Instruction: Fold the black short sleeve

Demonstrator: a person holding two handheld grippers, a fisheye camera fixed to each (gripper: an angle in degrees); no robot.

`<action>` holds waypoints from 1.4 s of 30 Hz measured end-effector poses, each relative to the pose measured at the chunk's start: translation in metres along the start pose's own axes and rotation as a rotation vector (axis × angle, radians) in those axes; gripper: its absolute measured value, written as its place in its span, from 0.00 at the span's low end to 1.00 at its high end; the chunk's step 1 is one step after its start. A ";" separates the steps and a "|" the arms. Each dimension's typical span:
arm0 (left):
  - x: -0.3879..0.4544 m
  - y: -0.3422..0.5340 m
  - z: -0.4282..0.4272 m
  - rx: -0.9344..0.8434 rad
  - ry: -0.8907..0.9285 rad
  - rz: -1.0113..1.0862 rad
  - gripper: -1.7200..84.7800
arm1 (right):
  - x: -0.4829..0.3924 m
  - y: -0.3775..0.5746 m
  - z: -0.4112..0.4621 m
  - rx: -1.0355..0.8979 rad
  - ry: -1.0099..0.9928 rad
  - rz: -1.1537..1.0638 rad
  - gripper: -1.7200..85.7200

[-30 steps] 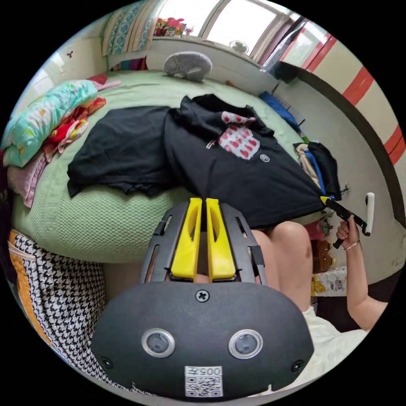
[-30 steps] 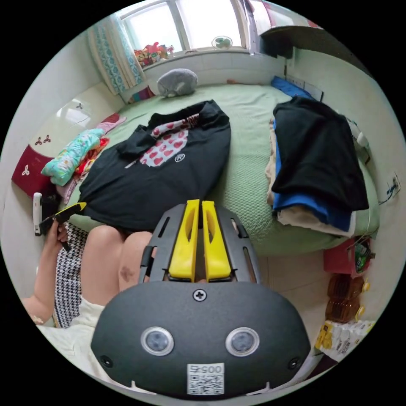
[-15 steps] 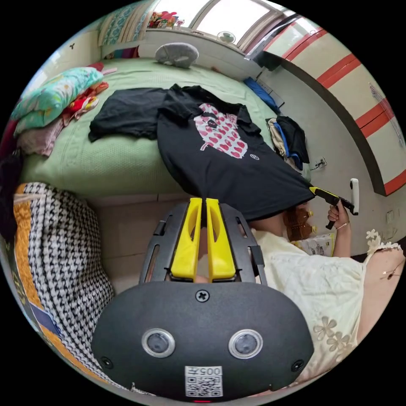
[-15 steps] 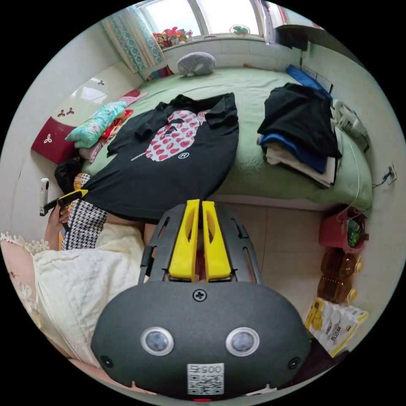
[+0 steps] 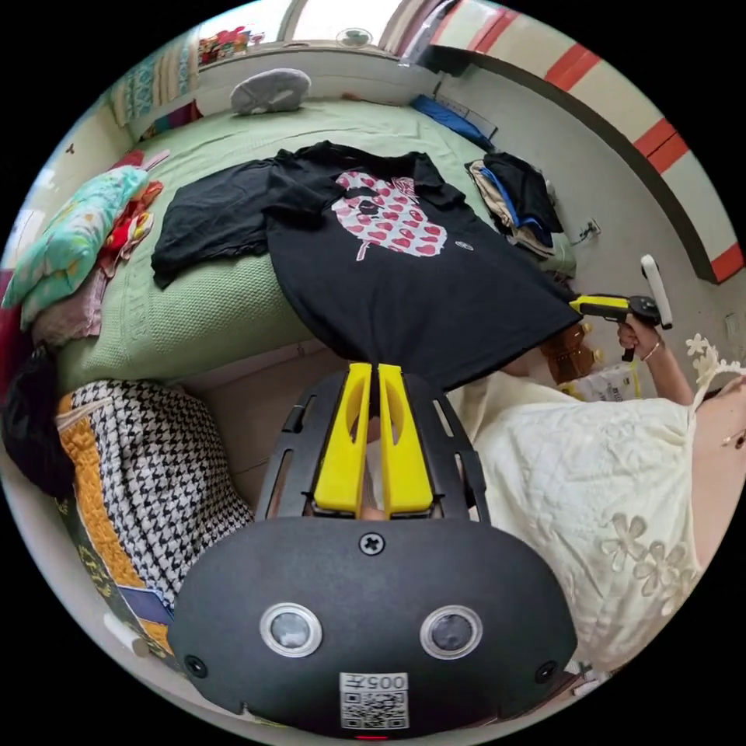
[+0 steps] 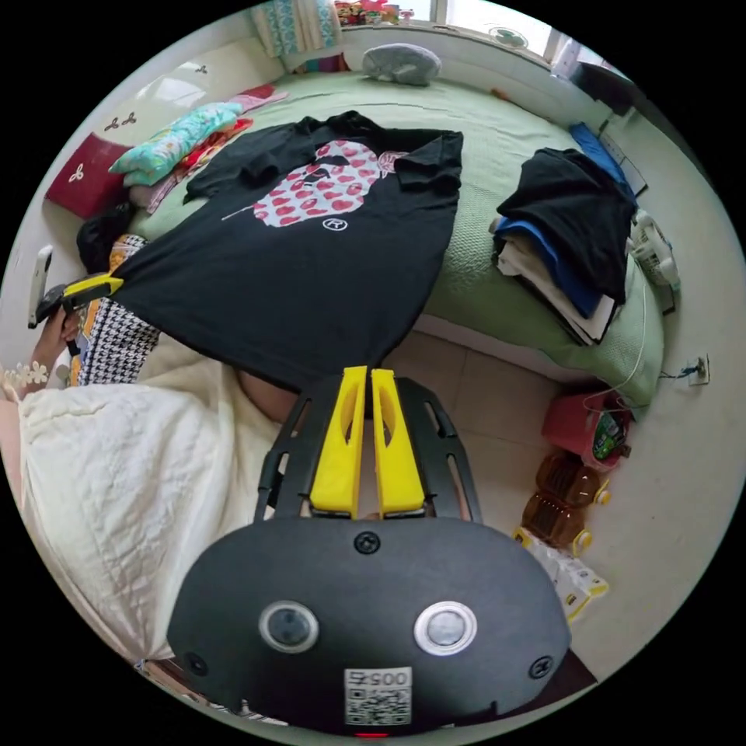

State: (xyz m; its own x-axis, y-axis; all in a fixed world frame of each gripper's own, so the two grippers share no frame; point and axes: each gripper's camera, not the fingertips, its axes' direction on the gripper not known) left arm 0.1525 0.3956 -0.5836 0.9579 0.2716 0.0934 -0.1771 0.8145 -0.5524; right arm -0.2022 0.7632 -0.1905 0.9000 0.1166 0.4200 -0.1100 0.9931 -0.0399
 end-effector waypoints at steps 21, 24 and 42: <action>0.003 -0.177 0.099 0.289 -0.073 -0.009 0.14 | 0.014 -0.180 0.029 0.387 -0.050 0.058 0.11; -0.003 -0.239 0.142 0.262 -0.051 -0.033 0.16 | 0.024 -0.247 0.056 0.378 -0.060 0.087 0.13; -0.024 -0.372 0.328 0.089 -0.210 -0.010 0.23 | 0.139 -0.450 0.152 0.160 -0.018 0.310 0.05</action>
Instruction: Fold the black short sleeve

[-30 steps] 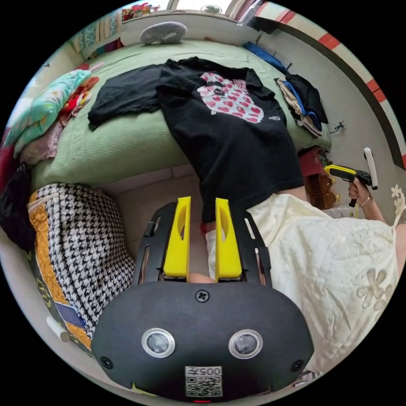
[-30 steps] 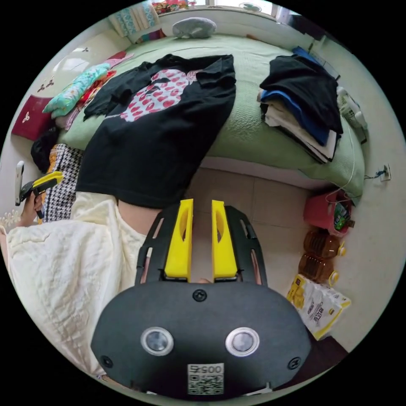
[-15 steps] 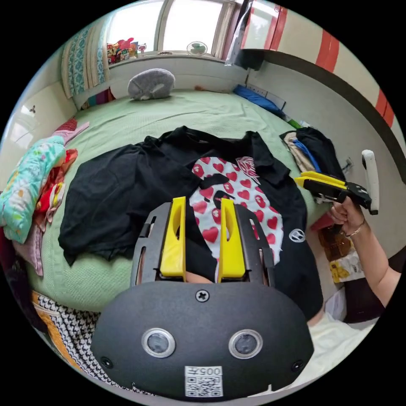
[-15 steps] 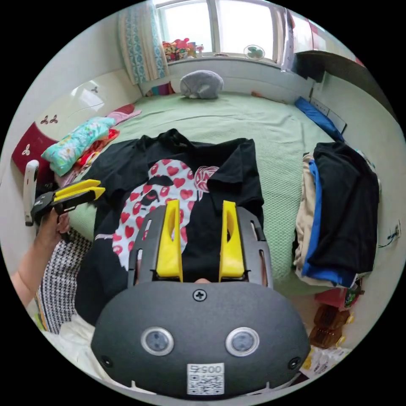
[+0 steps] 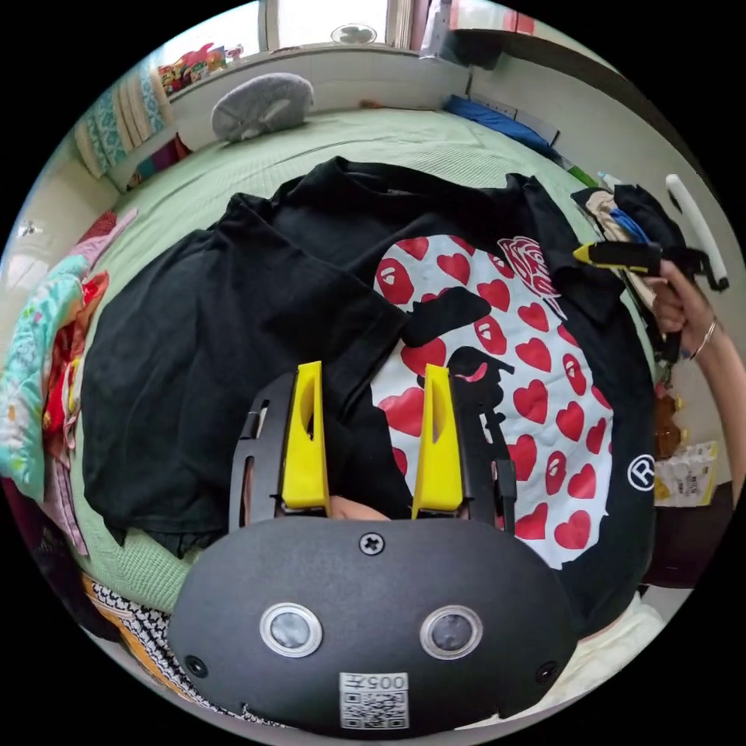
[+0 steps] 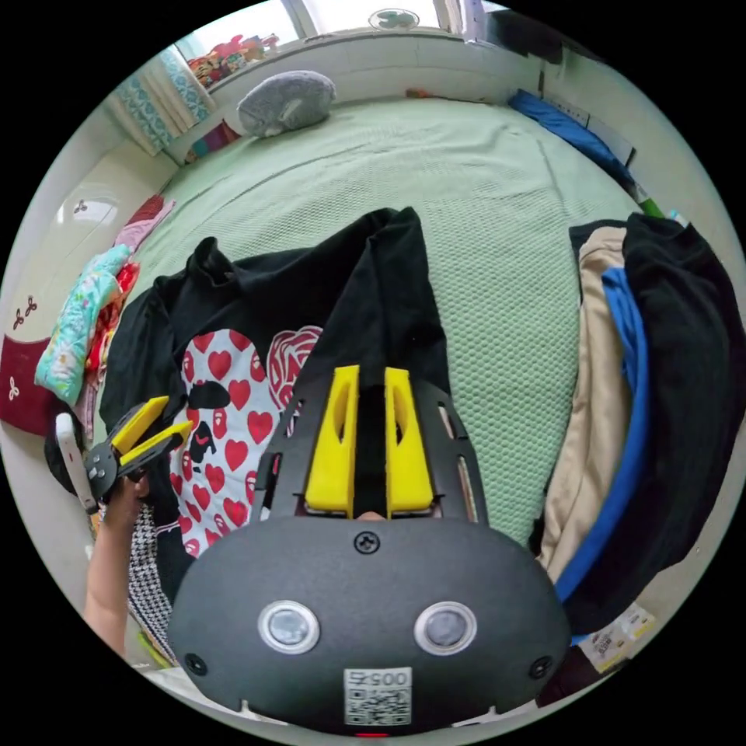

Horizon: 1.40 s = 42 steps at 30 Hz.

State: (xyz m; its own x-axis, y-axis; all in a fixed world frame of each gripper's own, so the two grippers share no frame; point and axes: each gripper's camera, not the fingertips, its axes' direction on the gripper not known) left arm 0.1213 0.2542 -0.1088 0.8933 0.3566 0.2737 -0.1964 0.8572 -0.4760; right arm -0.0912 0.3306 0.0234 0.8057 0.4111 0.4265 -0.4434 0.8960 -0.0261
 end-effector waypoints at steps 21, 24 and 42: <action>0.003 -0.045 0.066 -0.028 0.035 -0.031 0.23 | -0.045 0.005 0.012 0.129 0.148 -0.119 0.05; 0.004 -0.049 0.071 -0.029 0.029 -0.036 0.23 | -0.088 0.035 0.072 -0.027 0.155 -0.161 0.05; 0.009 -0.063 0.076 -0.005 -0.035 -0.035 0.17 | -0.112 0.071 0.154 0.146 0.210 -0.063 0.06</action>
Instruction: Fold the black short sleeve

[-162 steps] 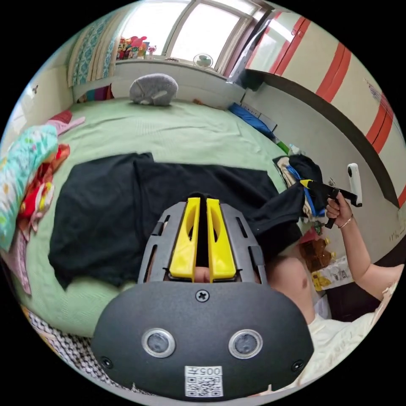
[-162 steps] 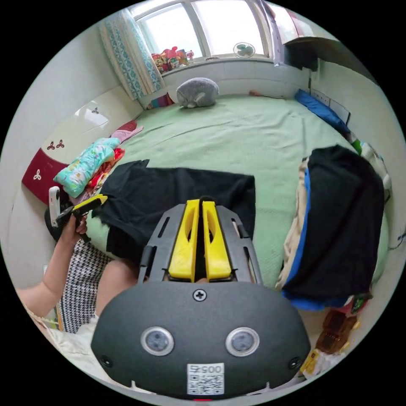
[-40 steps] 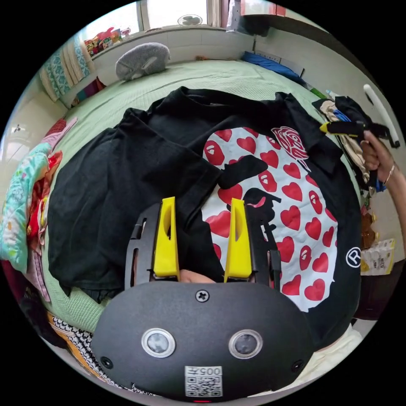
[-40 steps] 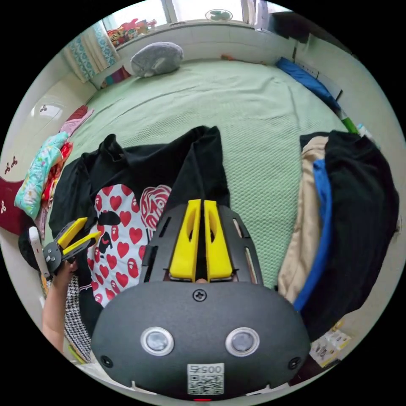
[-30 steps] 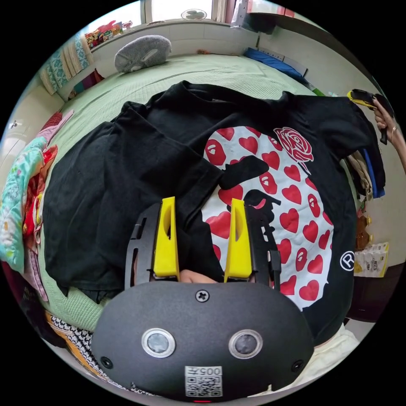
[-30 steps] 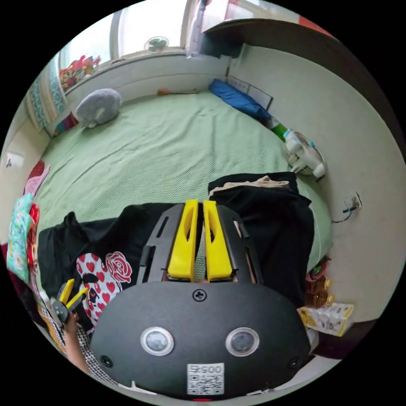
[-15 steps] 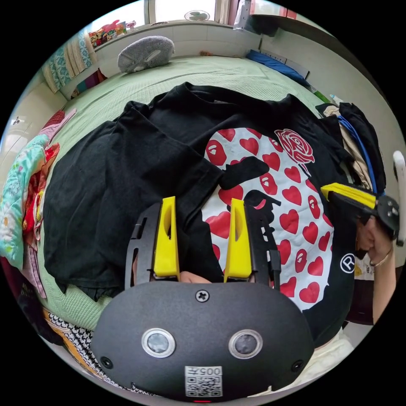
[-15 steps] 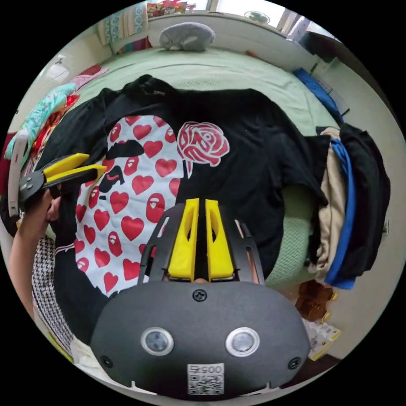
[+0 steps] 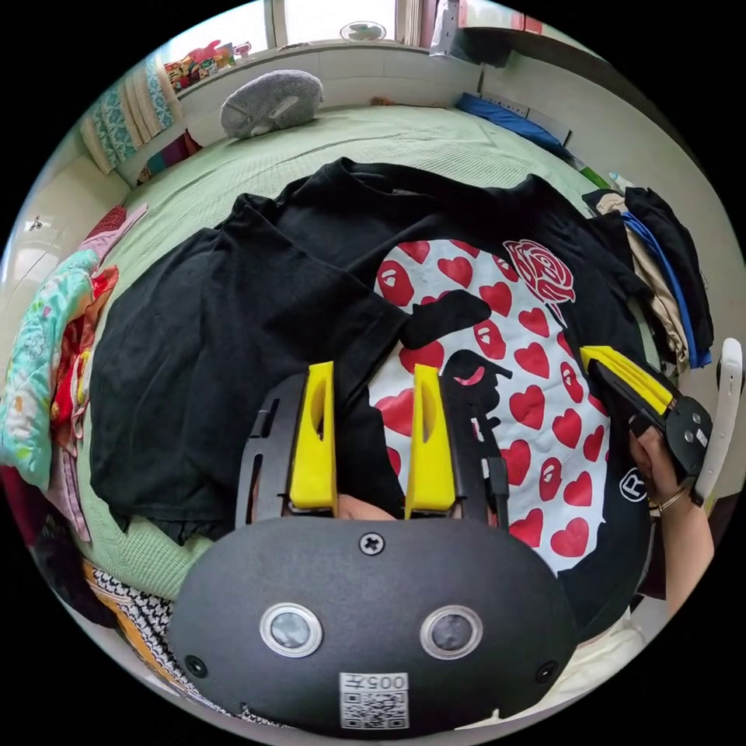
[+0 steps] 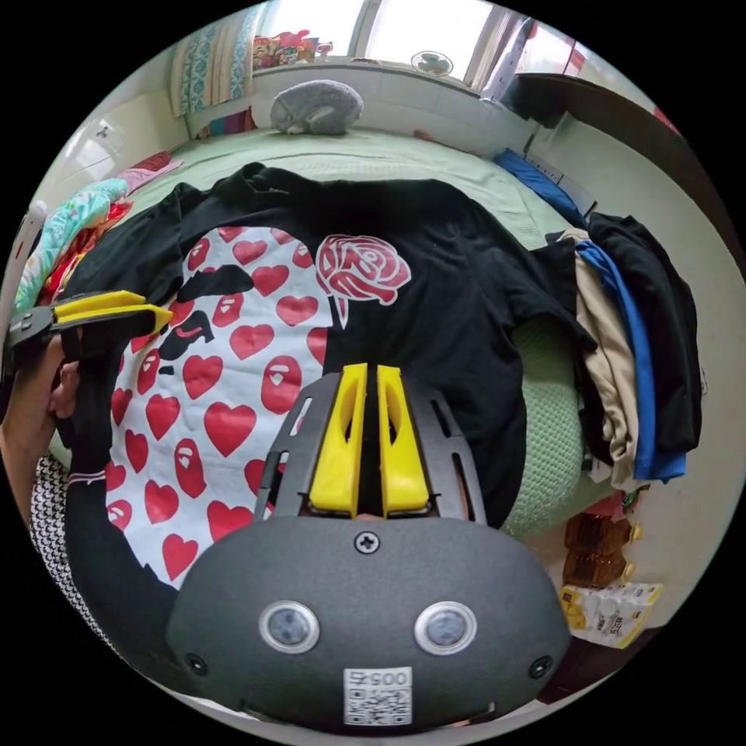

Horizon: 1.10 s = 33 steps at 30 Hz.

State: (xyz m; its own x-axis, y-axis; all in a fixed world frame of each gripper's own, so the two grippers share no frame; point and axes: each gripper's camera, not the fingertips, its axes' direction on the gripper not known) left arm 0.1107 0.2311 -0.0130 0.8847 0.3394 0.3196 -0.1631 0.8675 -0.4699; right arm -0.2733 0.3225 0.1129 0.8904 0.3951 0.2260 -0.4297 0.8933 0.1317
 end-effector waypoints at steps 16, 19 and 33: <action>-0.016 -0.006 -0.011 0.020 -0.060 0.000 0.08 | -0.020 0.010 0.024 0.030 0.080 -0.074 0.06; -0.039 -0.008 -0.037 0.040 -0.067 0.002 0.07 | -0.023 0.011 0.026 0.032 0.100 -0.087 0.06; -0.255 0.031 -0.106 0.025 -0.325 -0.523 0.03 | -0.014 0.015 0.022 0.034 0.088 -0.080 0.06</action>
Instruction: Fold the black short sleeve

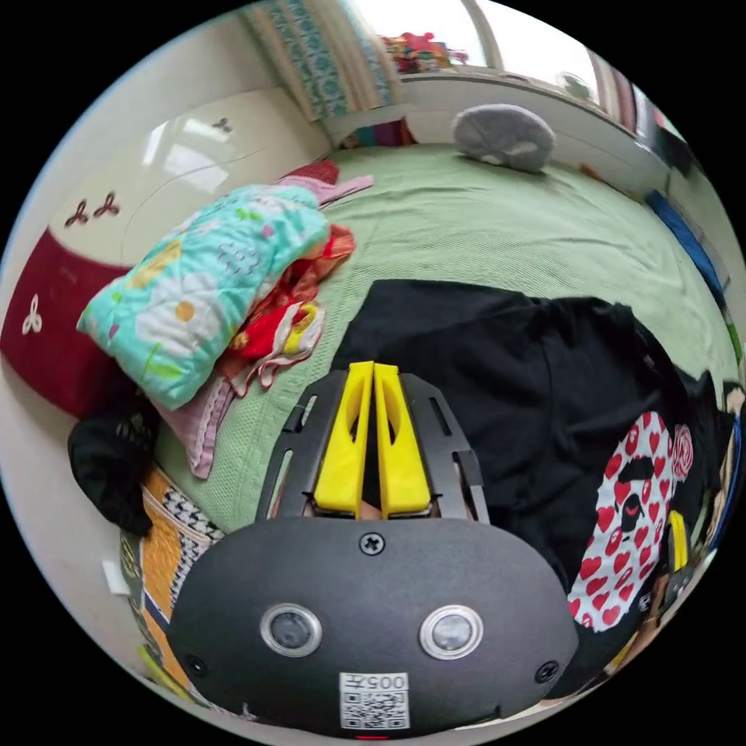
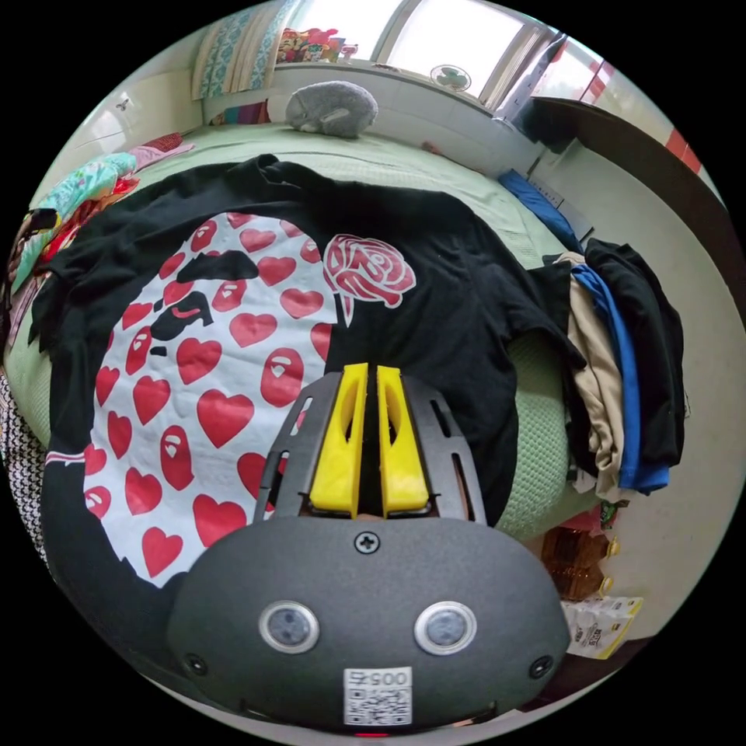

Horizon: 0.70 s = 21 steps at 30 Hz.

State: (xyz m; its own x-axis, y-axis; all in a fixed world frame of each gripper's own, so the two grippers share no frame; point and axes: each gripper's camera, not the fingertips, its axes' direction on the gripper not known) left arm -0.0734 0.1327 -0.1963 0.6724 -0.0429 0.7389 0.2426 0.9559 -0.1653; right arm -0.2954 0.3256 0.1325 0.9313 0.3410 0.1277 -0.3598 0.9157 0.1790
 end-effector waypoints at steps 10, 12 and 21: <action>0.055 0.060 -0.015 0.014 0.379 0.296 0.08 | 0.023 -0.014 -0.021 -0.058 -0.060 -0.077 0.01; 0.074 0.077 -0.014 0.006 0.429 0.348 0.08 | 0.041 -0.024 -0.039 0.023 -0.171 -0.053 0.01; 0.121 0.130 0.003 -0.075 0.438 0.535 0.07 | 0.049 -0.138 -0.023 -0.044 -0.276 -0.233 0.01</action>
State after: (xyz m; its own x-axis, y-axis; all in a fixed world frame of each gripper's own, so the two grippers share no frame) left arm 0.0372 0.2526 -0.1268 0.9295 0.3000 0.2144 -0.1635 0.8565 -0.4895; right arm -0.1989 0.2207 0.0916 0.9358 0.0570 0.3478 -0.1311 0.9723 0.1935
